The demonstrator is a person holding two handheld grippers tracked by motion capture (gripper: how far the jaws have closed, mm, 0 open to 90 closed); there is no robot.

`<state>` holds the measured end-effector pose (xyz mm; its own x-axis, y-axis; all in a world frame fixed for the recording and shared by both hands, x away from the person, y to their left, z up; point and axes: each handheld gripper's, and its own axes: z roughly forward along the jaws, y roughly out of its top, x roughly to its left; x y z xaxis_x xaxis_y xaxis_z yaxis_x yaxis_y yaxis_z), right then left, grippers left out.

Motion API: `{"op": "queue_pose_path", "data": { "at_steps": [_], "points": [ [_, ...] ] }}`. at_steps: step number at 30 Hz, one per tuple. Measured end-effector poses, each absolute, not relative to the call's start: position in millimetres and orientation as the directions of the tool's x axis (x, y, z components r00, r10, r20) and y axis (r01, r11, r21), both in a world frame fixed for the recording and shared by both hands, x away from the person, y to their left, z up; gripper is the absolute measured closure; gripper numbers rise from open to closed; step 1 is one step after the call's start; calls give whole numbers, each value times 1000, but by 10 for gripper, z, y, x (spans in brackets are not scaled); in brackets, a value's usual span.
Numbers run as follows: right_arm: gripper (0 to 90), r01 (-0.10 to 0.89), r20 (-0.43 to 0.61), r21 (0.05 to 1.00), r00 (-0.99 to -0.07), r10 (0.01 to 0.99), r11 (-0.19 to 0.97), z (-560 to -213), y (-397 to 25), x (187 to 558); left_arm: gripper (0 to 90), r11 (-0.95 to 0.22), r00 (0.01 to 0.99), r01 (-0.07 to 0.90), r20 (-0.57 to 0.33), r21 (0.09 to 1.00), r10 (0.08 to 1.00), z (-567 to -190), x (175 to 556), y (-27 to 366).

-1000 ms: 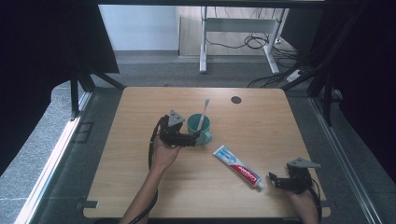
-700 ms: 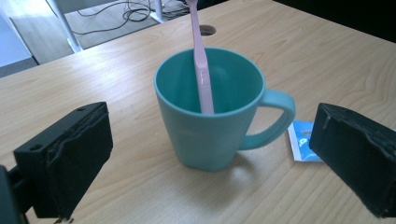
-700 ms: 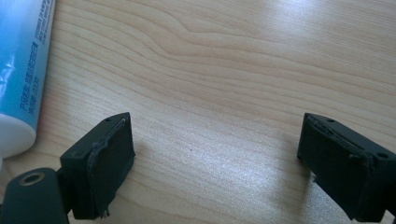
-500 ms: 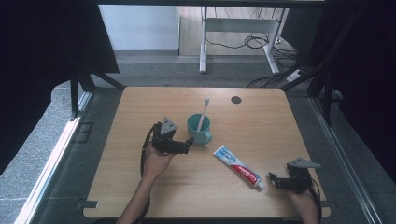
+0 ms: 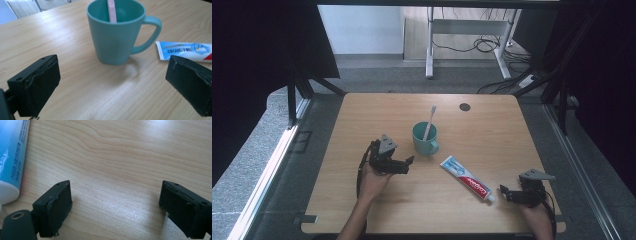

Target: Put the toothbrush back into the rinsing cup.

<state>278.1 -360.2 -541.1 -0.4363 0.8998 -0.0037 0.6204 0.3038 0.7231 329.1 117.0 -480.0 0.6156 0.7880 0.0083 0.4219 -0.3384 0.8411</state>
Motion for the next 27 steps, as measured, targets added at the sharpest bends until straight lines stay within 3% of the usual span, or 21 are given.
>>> {"op": "queue_pose_path", "data": {
  "at_steps": [27],
  "points": [
    [111, 623, -3, 723, -430, 903, 299, -5410, -3593, 2775, 0, -345, 592, 518, -37, 783, 805, -5155, 2898, 1542]
  ]
}}
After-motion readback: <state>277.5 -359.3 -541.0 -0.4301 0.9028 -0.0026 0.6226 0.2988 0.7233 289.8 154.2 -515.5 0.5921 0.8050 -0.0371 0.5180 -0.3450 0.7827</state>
